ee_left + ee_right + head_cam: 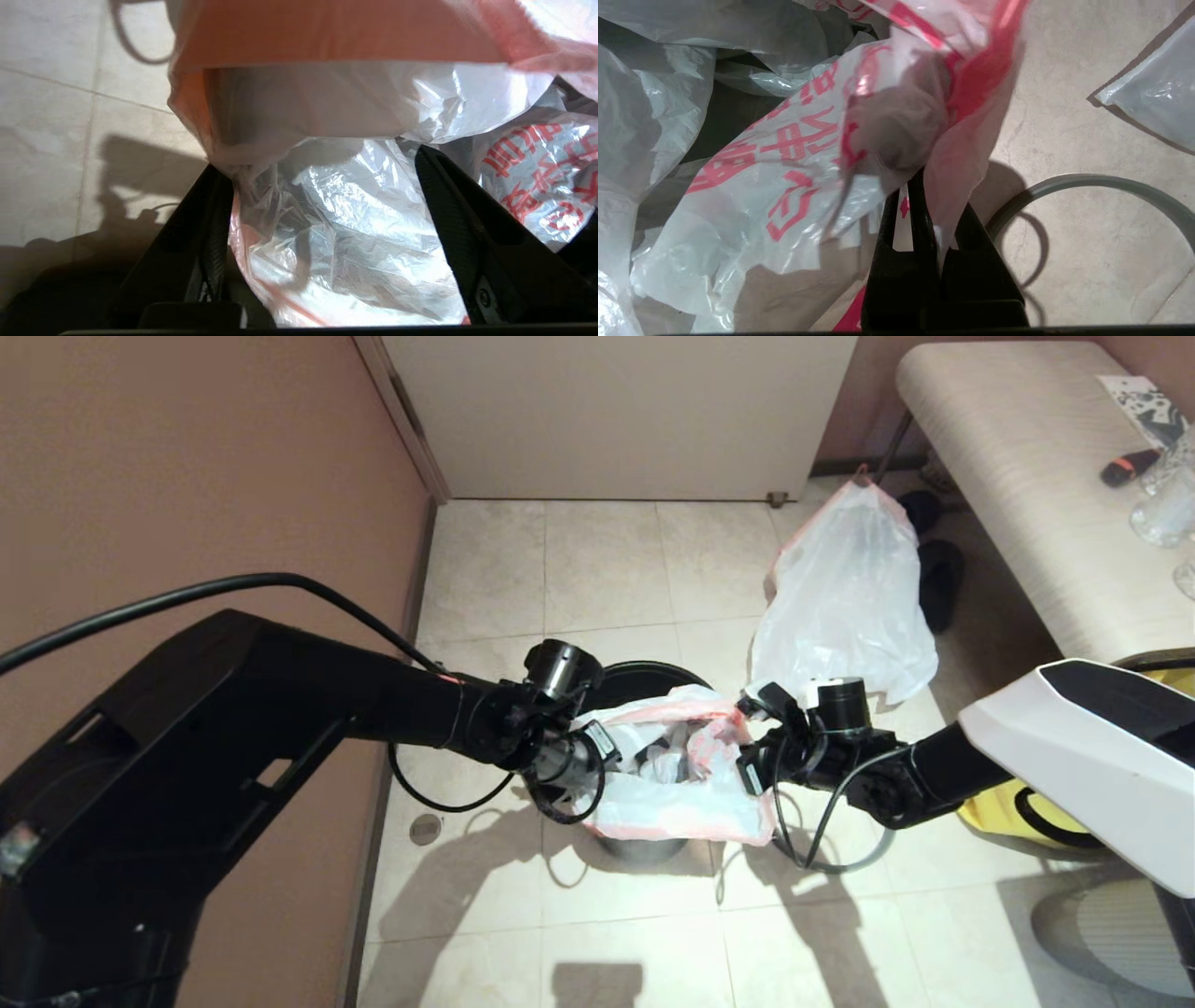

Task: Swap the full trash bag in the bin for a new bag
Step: Put the new garbage bag on the trash can

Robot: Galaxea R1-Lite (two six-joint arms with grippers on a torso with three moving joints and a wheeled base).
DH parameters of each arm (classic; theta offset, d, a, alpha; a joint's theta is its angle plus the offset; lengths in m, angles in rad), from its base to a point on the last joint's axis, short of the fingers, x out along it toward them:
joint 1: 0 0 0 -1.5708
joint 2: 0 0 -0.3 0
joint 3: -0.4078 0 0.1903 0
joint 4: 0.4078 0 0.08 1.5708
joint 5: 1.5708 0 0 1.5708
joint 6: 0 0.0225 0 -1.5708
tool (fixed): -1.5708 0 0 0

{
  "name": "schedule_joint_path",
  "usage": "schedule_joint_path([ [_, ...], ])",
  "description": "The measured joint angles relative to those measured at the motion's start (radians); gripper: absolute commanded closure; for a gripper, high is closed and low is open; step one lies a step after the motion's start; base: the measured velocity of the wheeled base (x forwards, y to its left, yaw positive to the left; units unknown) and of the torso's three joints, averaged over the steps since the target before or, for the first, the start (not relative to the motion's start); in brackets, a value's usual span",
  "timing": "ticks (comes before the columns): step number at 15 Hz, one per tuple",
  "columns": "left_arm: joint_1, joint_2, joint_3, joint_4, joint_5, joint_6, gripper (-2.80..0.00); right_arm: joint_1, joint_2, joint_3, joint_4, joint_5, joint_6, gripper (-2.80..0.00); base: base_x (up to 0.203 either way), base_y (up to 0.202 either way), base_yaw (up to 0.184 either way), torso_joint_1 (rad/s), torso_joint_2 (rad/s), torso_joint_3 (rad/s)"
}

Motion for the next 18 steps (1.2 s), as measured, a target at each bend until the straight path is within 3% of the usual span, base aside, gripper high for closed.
schedule_joint_path([
  [3,0.018,-0.056,0.107,-0.007,0.041,0.003,-2.80,-0.010,-0.003,0.016,-0.031,-0.001,-0.046,0.00,0.000,0.000,0.000,0.000,0.00,0.000],
  [8,0.056,-0.147,0.205,-0.008,0.050,0.004,-2.80,-0.019,-0.015,0.035,-0.047,-0.001,-0.058,0.00,0.000,0.000,0.000,0.000,0.00,0.000],
  [9,0.057,-0.164,0.212,-0.007,0.050,0.004,-2.80,-0.018,-0.022,0.040,-0.047,0.000,-0.060,-2.77,0.000,0.000,0.000,0.000,0.00,0.000],
  [15,0.057,-0.224,0.232,0.024,0.058,0.024,-2.80,-0.013,-0.093,0.096,-0.038,0.044,-0.054,-2.80,0.000,0.000,0.000,0.000,0.00,0.000],
  [18,0.059,-0.227,0.200,0.089,0.070,0.031,-2.80,-0.002,-0.182,0.161,0.035,0.114,-0.100,-2.80,0.000,0.000,0.000,0.000,0.00,0.000],
])
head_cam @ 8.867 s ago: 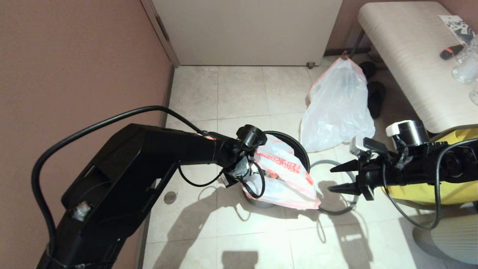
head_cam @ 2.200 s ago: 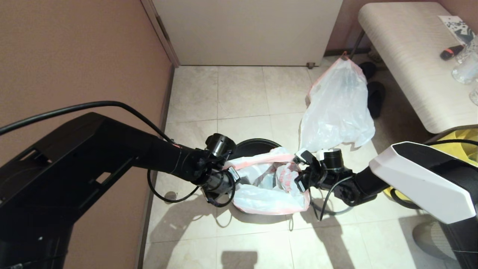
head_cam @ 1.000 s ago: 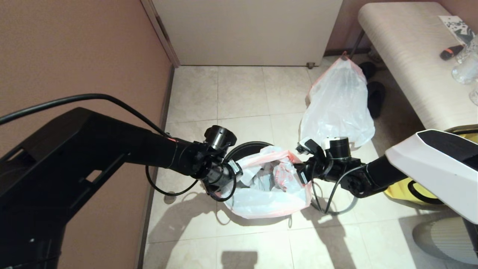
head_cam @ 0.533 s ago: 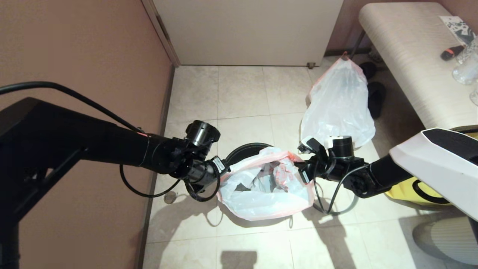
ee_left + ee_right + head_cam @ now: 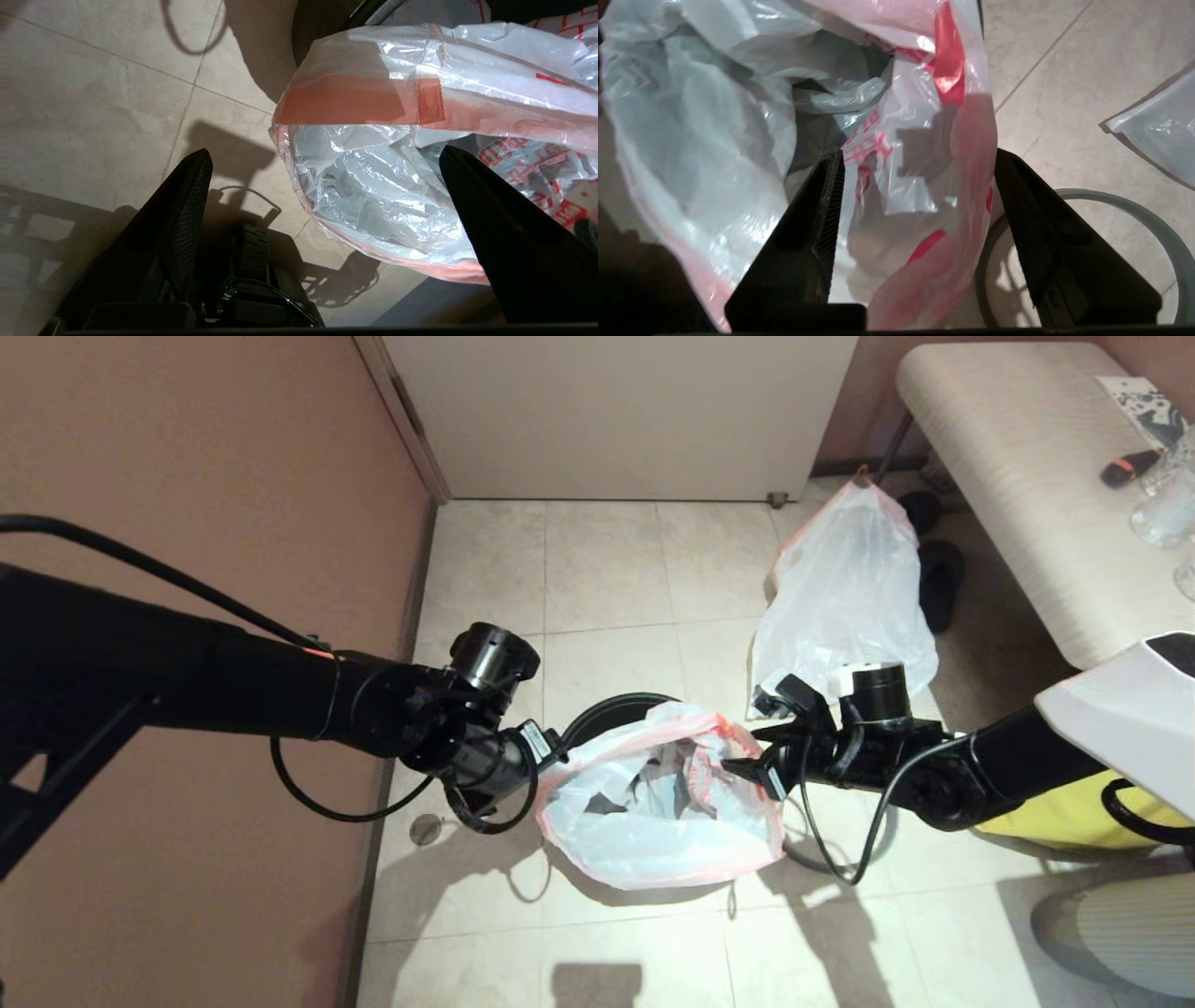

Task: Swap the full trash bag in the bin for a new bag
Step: Put the new garbage bag on the trash can

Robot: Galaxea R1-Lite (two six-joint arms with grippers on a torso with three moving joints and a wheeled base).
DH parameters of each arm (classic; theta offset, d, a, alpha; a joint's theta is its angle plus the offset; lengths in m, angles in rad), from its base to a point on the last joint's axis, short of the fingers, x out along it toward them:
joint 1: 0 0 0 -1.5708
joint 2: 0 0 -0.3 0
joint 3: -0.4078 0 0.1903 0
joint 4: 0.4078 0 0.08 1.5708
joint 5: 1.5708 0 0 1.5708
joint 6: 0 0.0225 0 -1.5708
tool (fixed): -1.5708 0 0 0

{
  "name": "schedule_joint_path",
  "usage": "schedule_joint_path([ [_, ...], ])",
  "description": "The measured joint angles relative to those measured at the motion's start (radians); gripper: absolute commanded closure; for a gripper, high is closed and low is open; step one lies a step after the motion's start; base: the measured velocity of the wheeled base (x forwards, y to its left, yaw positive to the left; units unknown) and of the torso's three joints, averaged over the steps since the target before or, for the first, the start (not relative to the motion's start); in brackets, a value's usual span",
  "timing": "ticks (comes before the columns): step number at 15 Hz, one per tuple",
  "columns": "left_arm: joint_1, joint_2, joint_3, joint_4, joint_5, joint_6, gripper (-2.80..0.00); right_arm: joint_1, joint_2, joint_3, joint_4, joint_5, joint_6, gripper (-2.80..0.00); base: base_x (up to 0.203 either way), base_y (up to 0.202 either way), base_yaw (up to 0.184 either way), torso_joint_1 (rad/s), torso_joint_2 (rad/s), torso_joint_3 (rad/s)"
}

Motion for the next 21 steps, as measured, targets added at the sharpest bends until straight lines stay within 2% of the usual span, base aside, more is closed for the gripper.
schedule_joint_path([
  [2,0.001,-0.002,-0.030,0.041,0.006,0.001,-2.80,0.000,-0.064,0.030,0.091,0.052,-0.030,-2.80,0.000,0.000,0.000,0.000,0.00,0.000],
  [4,0.000,-0.004,-0.056,0.077,0.005,0.000,-2.80,-0.001,-0.107,0.049,0.124,0.091,-0.053,-2.80,0.000,0.000,0.000,0.000,0.00,0.000],
  [5,-0.009,-0.006,-0.076,0.104,0.004,0.001,-2.80,-0.005,-0.123,0.055,0.125,0.093,-0.055,0.00,0.000,0.000,0.000,0.000,0.00,0.000],
  [7,-0.048,-0.010,-0.116,0.170,0.003,0.001,-2.80,-0.021,-0.155,0.064,0.125,0.104,-0.069,0.00,0.000,0.000,0.000,0.000,0.00,0.000],
  [8,-0.062,-0.010,-0.136,0.199,0.003,0.001,0.00,-0.029,-0.168,0.065,0.125,0.109,-0.066,0.00,0.000,0.000,0.000,0.000,0.00,0.000],
  [11,-0.095,0.009,-0.219,0.289,0.000,0.042,0.00,-0.039,-0.187,0.063,0.125,0.111,-0.070,0.00,0.000,0.000,0.000,0.000,0.00,0.000],
  [15,-0.099,0.112,-0.336,0.303,0.000,0.121,0.00,-0.041,-0.202,0.064,0.123,0.113,-0.067,0.00,0.000,0.000,0.000,0.000,0.00,0.000],
  [17,-0.098,0.168,-0.398,0.301,-0.005,0.156,0.00,-0.042,-0.205,0.064,0.124,0.144,-0.047,0.00,0.000,0.000,0.000,0.000,0.00,0.000],
  [19,-0.097,0.224,-0.461,0.301,-0.024,0.193,0.00,-0.049,-0.205,0.059,0.124,0.207,-0.008,0.00,0.000,0.000,0.000,0.000,0.00,0.000],
  [21,-0.095,0.271,-0.508,0.299,-0.032,0.211,0.00,-0.051,-0.201,0.054,0.124,0.214,-0.005,0.00,0.000,0.000,0.000,0.000,0.00,0.000],
])
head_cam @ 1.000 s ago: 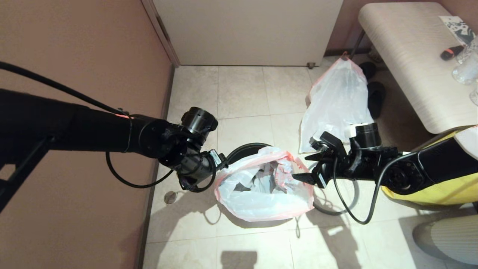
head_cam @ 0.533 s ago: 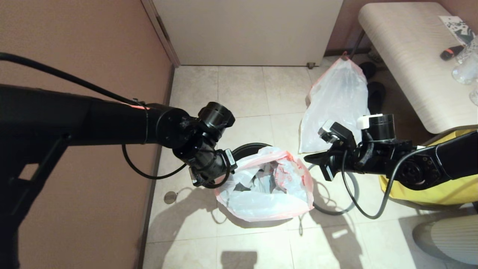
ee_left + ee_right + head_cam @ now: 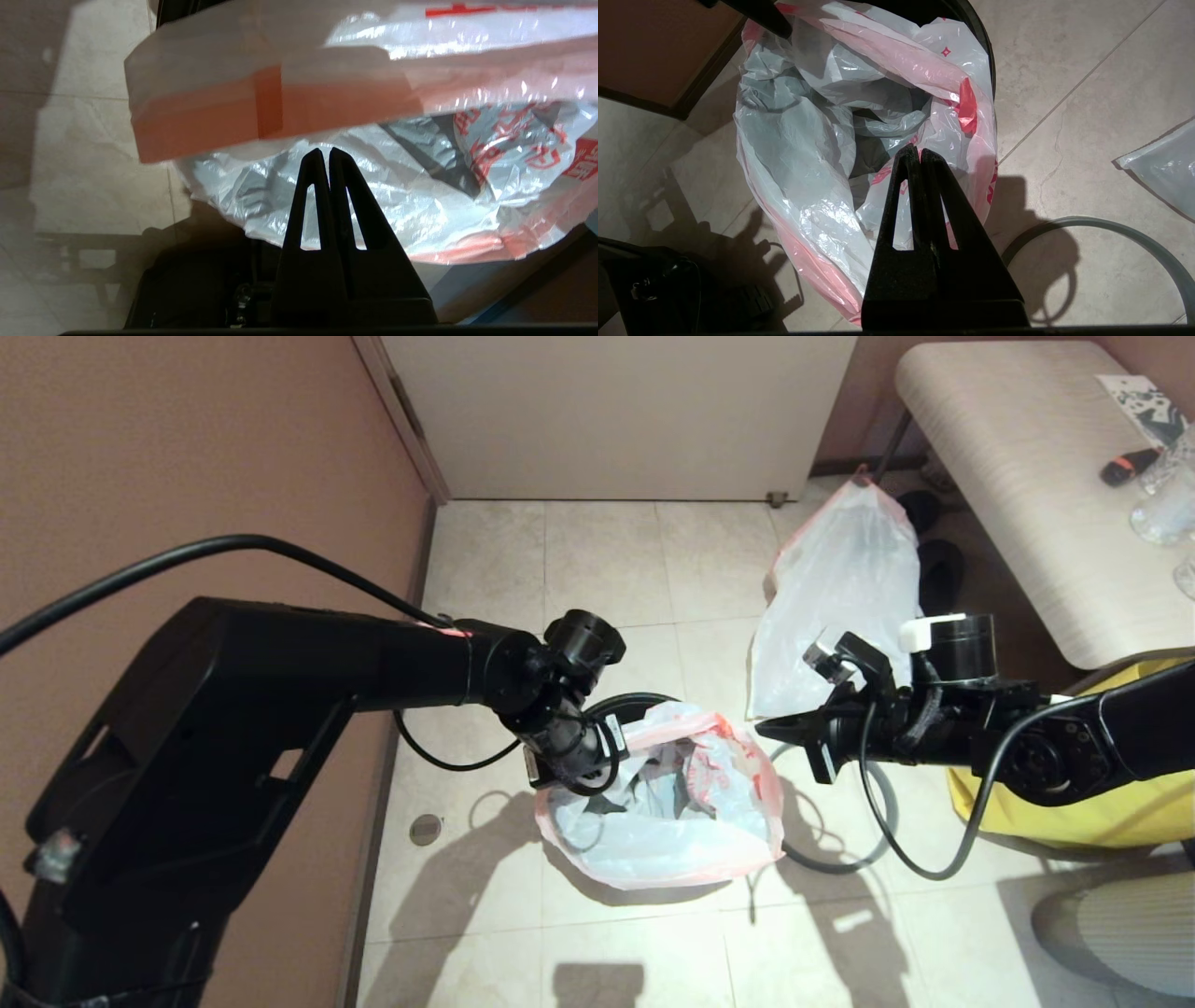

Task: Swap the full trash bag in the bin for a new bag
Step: Put the new garbage bag on the trash can

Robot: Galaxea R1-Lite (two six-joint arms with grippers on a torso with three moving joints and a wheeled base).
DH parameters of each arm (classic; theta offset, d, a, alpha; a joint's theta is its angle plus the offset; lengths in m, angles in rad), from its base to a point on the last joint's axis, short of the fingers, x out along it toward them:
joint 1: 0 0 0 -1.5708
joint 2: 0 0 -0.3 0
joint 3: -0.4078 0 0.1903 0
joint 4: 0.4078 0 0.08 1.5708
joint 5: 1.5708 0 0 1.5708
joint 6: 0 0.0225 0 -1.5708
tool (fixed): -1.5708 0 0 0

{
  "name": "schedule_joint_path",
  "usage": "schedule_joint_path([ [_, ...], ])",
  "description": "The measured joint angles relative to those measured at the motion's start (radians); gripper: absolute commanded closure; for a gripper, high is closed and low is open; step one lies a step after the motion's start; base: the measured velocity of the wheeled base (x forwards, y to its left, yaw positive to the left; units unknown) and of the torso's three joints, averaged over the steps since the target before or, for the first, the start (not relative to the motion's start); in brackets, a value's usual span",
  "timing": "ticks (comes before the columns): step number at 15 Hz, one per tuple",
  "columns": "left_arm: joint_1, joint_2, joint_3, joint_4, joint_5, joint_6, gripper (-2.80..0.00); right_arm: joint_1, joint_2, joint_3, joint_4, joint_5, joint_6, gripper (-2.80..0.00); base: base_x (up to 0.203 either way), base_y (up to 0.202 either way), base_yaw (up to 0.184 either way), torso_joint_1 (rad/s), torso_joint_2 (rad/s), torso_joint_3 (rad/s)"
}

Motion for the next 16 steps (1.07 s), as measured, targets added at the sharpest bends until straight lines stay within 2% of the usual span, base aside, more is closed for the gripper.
schedule_joint_path([
  [4,-0.036,0.065,-0.078,-0.029,-0.001,0.003,0.00,-0.001,0.003,-0.002,-0.001,0.001,-0.002,0.00,0.000,0.000,0.000,0.000,0.00,0.000],
  [8,-0.027,0.136,-0.085,-0.226,0.015,0.016,0.00,-0.004,0.002,0.002,-0.008,0.008,-0.001,0.00,0.000,0.000,0.000,0.000,0.00,0.000],
  [11,0.017,0.171,-0.085,-0.366,0.067,0.023,0.00,-0.006,0.001,0.013,-0.045,0.026,0.004,0.00,0.000,0.000,0.000,0.000,0.00,0.000],
  [16,0.045,0.166,-0.081,-0.390,0.123,0.016,0.00,-0.005,0.000,0.024,-0.049,0.041,-0.001,0.00,0.000,0.000,0.000,0.000,0.00,0.000],
])
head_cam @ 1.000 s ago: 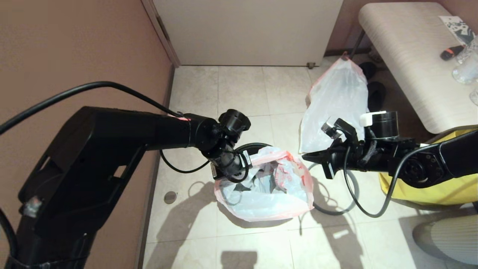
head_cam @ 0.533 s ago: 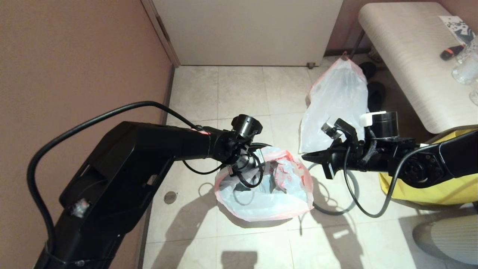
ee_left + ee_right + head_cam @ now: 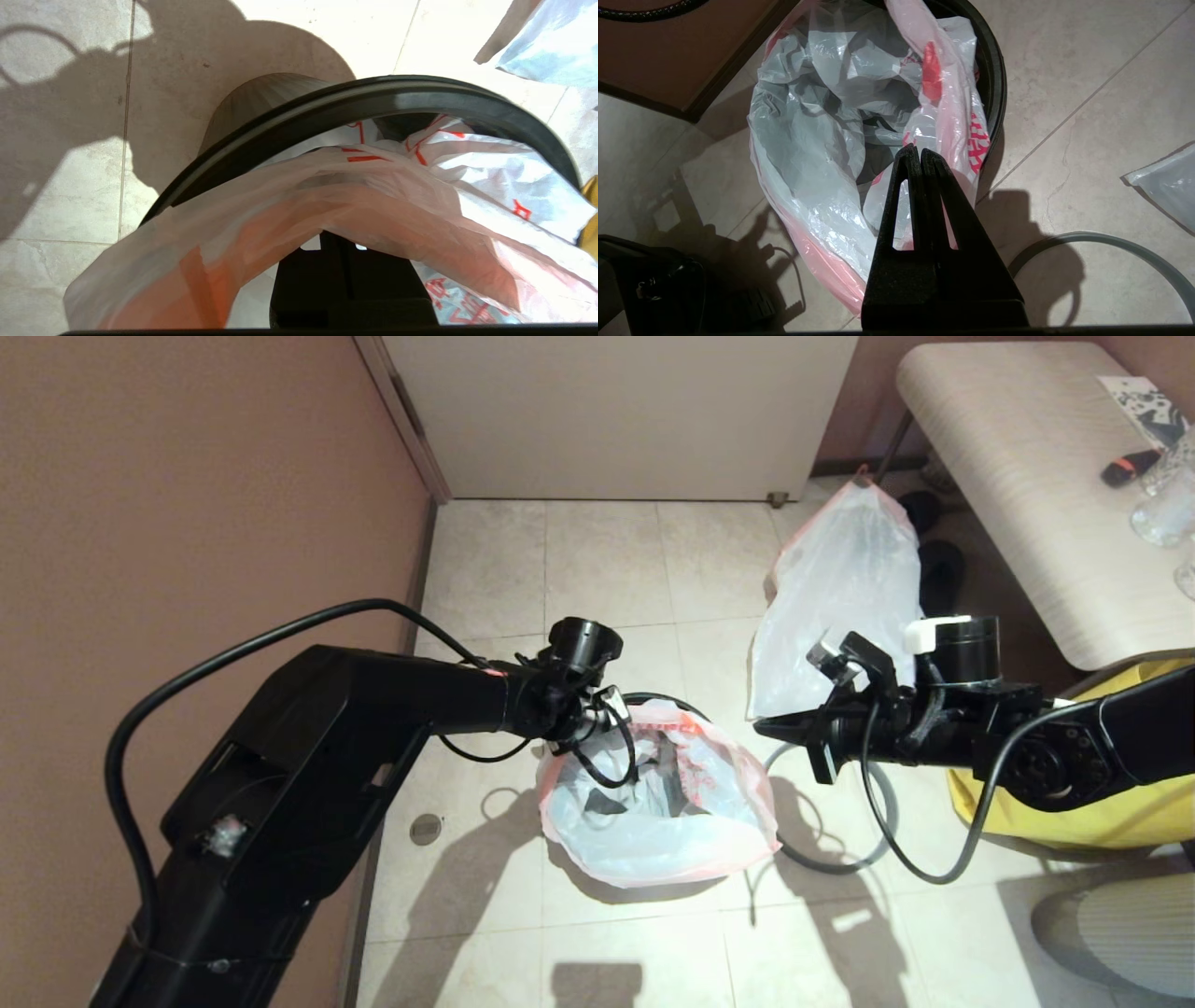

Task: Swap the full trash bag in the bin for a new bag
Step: Put the new garbage bag on the trash can

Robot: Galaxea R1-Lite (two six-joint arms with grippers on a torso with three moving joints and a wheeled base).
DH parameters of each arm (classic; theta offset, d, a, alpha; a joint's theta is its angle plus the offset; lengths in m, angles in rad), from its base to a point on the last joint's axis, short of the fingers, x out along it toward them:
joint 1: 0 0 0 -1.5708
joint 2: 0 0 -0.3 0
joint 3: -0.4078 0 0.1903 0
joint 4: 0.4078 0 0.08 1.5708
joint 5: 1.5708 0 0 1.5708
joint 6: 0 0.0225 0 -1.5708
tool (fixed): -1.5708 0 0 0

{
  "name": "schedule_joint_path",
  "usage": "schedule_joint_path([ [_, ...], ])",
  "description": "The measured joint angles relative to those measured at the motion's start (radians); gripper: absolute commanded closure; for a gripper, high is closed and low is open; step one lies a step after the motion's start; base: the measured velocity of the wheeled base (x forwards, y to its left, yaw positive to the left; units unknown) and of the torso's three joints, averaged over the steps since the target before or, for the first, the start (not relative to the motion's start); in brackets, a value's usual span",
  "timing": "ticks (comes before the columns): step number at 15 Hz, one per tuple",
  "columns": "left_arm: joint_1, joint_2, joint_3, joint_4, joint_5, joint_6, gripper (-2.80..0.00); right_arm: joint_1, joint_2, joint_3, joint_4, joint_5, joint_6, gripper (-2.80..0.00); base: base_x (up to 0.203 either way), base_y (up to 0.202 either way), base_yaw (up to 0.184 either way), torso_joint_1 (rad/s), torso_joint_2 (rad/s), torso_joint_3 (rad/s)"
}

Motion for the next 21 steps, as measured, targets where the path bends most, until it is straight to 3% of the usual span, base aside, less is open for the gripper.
schedule_joint_path([
  [6,0.006,-0.051,0.014,0.002,0.002,-0.003,0.00,0.010,0.056,0.005,0.000,0.009,-0.036,0.00,0.000,0.000,0.000,0.000,0.00,0.000],
  [13,0.031,-0.060,0.015,0.003,-0.001,-0.003,0.00,0.032,0.143,0.041,0.010,-0.039,-0.238,0.00,0.000,0.000,0.000,0.000,0.00,0.000],
  [21,0.054,-0.068,0.027,-0.001,-0.001,-0.002,0.00,0.092,0.151,0.080,0.007,-0.058,-0.251,0.00,0.000,0.000,0.000,0.000,0.00,0.000],
])
